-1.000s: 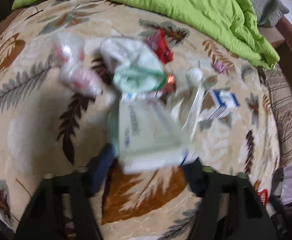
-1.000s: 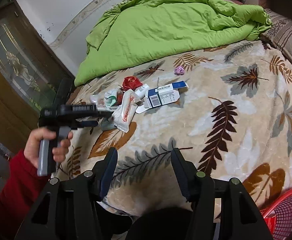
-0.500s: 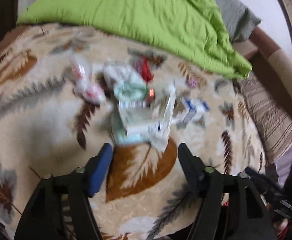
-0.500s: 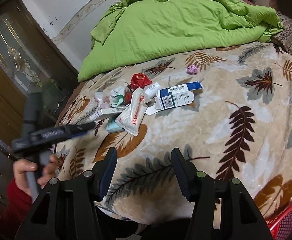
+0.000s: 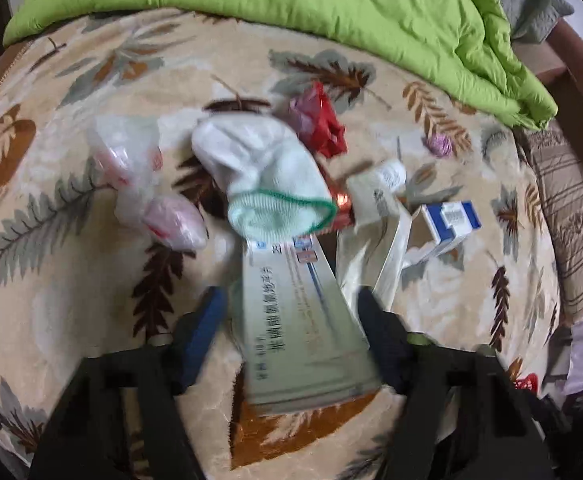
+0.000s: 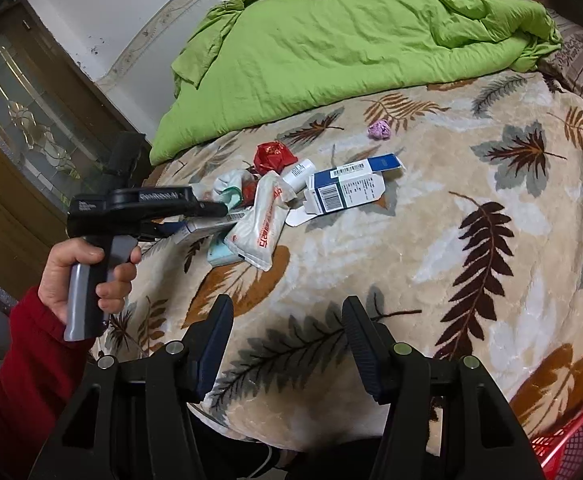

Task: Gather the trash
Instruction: 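Grasp the white medicine box with the left tool, then grasp the white plastic bag with red print with the right tool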

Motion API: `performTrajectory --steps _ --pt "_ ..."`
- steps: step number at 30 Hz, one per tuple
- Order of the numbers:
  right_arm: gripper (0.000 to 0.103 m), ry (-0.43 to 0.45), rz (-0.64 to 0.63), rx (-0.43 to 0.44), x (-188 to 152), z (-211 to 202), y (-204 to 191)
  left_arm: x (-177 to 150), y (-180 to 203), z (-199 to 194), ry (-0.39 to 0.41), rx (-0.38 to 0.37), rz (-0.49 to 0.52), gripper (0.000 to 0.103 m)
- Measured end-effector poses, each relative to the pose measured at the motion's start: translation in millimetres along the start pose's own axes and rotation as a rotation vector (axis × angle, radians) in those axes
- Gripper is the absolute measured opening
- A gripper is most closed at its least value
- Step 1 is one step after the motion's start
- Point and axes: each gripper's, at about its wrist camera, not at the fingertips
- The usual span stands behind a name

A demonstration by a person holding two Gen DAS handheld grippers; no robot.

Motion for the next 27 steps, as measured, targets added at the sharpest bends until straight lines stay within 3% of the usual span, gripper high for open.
performTrajectory --steps 3,8,13,19,23,27 --pt "0.061 -0.001 -0.006 0.003 3 3 -2 -12 -6 1 0.014 0.000 -0.006 0.053" --pt "0.062 0.002 -0.022 0.017 14 16 -12 -40 -17 -19 0.122 -0.038 -0.038 0.053" --pt "0.063 -0.026 -0.020 0.022 33 59 -21 -73 -26 -33 0.222 -0.045 -0.108 0.053" --pt "0.063 -0.090 0.012 0.017 43 122 -26 -86 -38 -39 0.331 0.037 -0.143 0.053" --pt "0.063 -0.116 0.049 0.021 44 157 -29 -89 -47 -36 0.343 0.048 -0.178 0.053" --pt "0.063 -0.145 0.090 0.020 44 188 -27 -87 -44 -37 0.370 0.089 -0.145 0.053"
Point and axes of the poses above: each gripper's, at about its wrist camera, not at the fingertips, and z roughly the way its jaws point, y to its right, x to its top, and after that the axes turned 8 degrees about y, right-handed
